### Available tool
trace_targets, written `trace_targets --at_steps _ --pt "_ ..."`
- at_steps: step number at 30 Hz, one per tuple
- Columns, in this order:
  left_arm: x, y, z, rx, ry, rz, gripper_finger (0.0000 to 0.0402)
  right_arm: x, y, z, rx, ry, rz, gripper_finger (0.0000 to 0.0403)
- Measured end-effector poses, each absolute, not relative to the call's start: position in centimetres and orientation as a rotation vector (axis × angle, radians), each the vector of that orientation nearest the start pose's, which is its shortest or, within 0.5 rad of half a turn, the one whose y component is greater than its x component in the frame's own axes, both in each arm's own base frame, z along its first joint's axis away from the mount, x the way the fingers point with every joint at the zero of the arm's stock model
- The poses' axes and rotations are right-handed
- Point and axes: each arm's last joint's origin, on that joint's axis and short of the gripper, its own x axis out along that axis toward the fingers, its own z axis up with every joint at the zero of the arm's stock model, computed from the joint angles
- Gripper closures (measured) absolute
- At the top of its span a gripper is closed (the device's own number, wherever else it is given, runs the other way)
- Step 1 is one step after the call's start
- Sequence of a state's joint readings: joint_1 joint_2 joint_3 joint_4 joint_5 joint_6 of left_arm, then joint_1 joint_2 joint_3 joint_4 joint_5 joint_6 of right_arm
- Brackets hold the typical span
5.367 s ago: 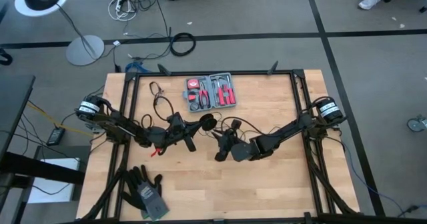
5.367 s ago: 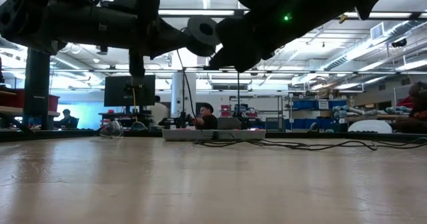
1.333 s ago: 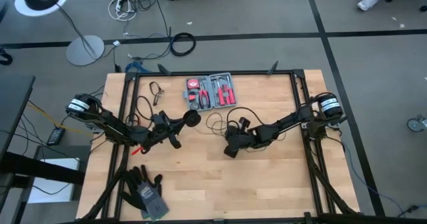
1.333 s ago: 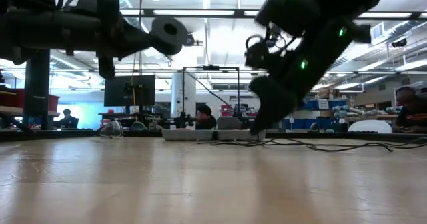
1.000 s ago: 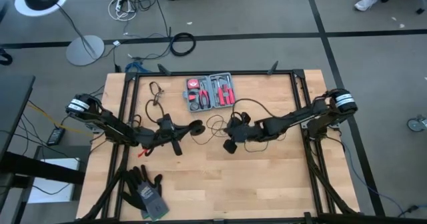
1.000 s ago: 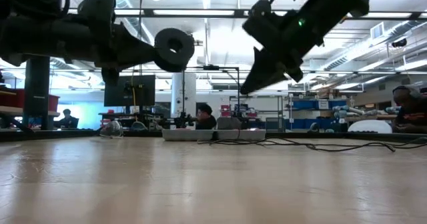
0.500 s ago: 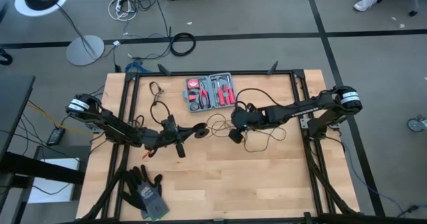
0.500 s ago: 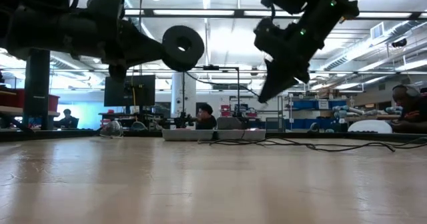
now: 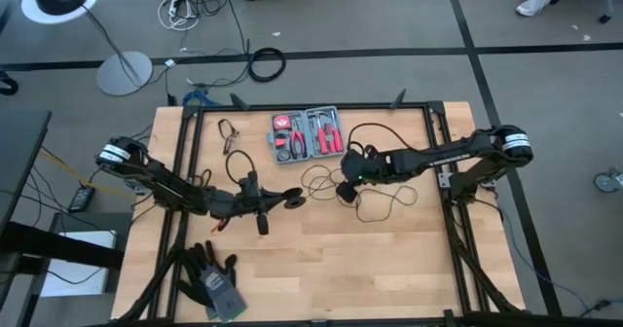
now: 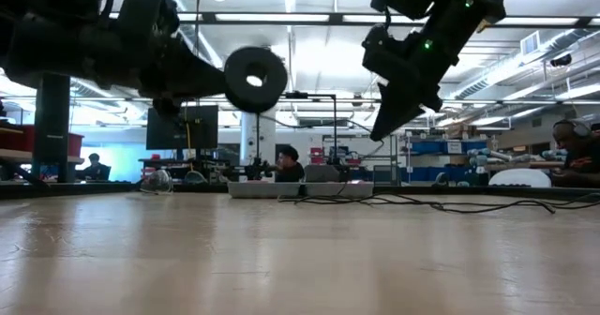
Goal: Coil cords
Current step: Coil the black wire onto the black spool
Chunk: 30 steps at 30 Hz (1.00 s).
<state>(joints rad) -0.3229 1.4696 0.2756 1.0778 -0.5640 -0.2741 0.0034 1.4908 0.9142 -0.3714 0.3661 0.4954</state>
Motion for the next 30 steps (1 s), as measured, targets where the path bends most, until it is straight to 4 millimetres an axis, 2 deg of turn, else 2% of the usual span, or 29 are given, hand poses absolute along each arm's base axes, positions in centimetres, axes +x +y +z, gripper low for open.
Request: trace_targets --at_steps 10,15,21,30 --pt "23.8 -6.2 14.5 -0.148 0.260 0.285 0.0401 28.4 -2.0 23.0 0.334 0.732 -0.546 0.0403" --pt "25.4 -5.9 15.3 -0.102 0.401 0.363 0.0401 28.9 -1.7 23.6 0.364 0.662 -0.483 0.0403" --pt "27.1 -4.7 16.9 -0.064 0.483 0.468 0.0401 29.6 -0.6 24.4 0.371 0.576 -0.417 0.0403" --pt "27.8 -3.7 17.0 -0.084 0.495 0.503 0.0401 30.9 0.7 28.7 0.325 0.473 -0.337 0.0403"
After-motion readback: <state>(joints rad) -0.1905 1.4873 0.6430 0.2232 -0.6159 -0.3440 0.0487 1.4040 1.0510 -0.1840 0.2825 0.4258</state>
